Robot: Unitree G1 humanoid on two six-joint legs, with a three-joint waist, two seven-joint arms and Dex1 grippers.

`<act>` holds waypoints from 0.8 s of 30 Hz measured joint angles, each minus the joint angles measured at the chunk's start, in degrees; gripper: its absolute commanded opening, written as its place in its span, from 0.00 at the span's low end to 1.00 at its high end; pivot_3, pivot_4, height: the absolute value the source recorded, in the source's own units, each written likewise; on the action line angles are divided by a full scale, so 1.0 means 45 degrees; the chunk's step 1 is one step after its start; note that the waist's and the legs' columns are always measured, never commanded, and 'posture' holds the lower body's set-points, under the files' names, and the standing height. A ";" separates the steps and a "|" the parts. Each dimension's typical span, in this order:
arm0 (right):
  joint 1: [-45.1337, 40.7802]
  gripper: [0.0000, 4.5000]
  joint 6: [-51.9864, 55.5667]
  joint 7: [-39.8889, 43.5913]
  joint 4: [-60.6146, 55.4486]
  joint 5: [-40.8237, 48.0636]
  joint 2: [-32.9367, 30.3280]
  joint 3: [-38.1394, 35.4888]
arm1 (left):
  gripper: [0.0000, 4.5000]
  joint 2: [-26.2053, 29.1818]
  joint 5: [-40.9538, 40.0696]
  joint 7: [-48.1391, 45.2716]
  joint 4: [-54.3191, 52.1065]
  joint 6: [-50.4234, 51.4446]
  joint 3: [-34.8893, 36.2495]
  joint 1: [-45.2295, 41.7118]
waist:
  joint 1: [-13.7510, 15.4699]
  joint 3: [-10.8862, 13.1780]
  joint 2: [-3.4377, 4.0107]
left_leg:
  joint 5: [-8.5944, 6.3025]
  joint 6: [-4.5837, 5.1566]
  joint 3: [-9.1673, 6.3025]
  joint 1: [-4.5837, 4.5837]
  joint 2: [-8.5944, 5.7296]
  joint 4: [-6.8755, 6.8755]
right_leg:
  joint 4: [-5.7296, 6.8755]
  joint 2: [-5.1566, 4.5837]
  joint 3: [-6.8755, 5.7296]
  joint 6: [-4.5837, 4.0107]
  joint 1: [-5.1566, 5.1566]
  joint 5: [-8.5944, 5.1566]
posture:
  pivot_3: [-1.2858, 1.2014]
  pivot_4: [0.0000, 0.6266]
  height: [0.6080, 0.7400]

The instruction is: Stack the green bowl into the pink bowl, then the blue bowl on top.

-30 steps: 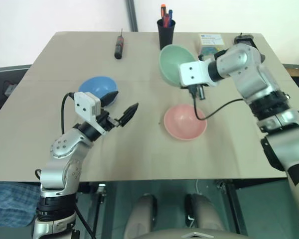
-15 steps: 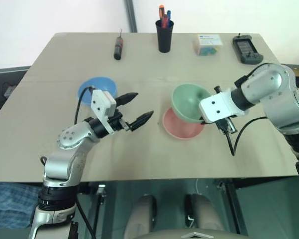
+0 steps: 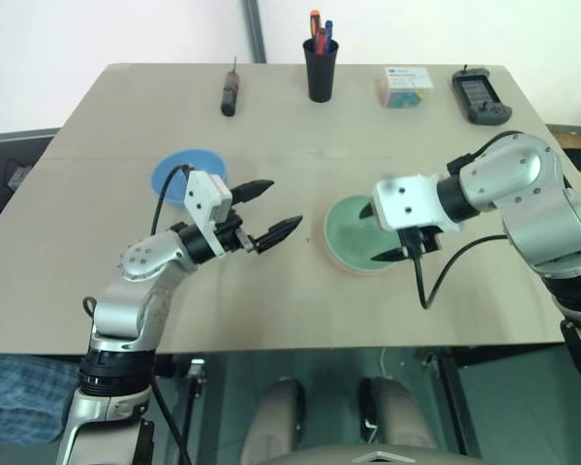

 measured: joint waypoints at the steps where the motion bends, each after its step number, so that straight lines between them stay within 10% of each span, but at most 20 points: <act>1: 0.0018 0.80 0.0766 -0.0237 -0.0043 0.0483 -0.0067 -0.0655 | 1.00 0.0025 0.0193 0.0150 -0.0002 0.0000 -0.0024 -0.0076 | 0.0039 -0.0001 -0.0001 | 0.0000 0.0001 -0.0001 -0.0001 -0.0002 0.0001 | -0.0002 -0.0001 -0.0001 0.0000 0.0002 0.0000 | 0.52 0.24 1.00; 14: 0.3259 0.80 0.1519 -0.2383 -0.0383 0.5408 -0.0308 -0.7726 | 1.00 0.0987 0.3303 0.2222 0.0221 0.1442 -0.0776 -0.1376 | 0.0256 -0.0001 -0.0006 | -0.0003 0.0007 0.0004 0.0002 -0.0003 -0.0003 | -0.0006 0.0003 -0.0004 0.0003 0.0013 0.0001 | 0.52 0.24 1.00; 24: 0.3896 0.80 0.2401 -0.3331 -0.0775 0.9009 -0.1070 -0.9708 | 1.00 0.2421 0.5948 0.2819 0.1102 0.2885 -0.2004 -0.2508 | 0.0248 0.0001 -0.0009 | -0.0006 0.0011 0.0015 0.0001 0.0001 -0.0009 | -0.0012 0.0007 0.0006 0.0005 0.0011 0.0000 | 0.52 0.24 1.00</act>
